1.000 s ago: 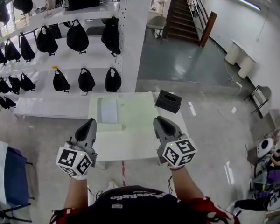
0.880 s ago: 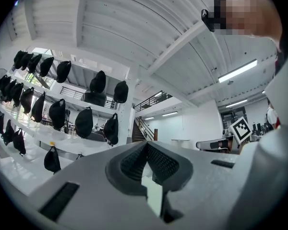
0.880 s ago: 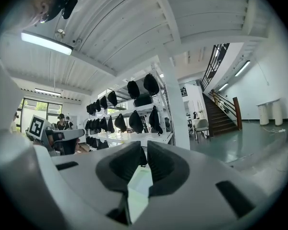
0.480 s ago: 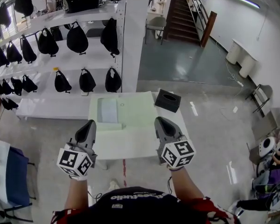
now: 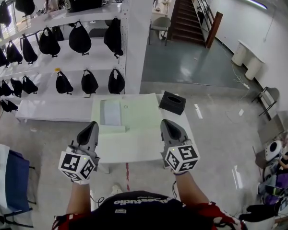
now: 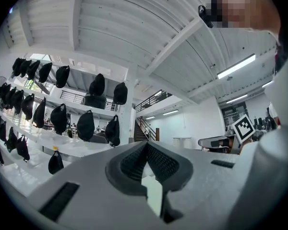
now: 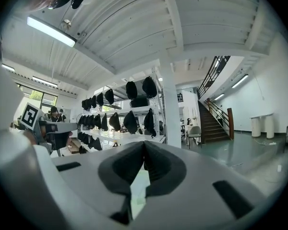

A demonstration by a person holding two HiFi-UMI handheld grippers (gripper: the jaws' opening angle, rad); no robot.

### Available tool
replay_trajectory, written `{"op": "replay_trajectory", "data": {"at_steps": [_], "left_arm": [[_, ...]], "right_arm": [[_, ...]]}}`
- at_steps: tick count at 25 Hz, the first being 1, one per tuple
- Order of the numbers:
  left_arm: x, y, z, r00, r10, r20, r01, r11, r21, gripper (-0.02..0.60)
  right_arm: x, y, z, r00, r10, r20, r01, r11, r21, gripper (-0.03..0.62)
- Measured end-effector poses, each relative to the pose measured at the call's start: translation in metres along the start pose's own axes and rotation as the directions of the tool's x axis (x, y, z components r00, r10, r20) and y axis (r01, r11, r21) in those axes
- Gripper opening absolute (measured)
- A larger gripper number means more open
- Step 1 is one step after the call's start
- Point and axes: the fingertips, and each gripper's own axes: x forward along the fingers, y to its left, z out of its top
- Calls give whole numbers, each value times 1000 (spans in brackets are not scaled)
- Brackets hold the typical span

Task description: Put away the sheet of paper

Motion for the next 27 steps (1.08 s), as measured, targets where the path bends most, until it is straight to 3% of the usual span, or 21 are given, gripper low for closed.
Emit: {"op": "replay_trajectory", "data": {"at_steps": [27], "left_arm": [[-6, 7, 4, 1000, -8, 4, 8, 1000, -21, 3]], "right_arm": [[5, 18, 1, 1000, 29, 2, -29, 999, -20, -5]]}}
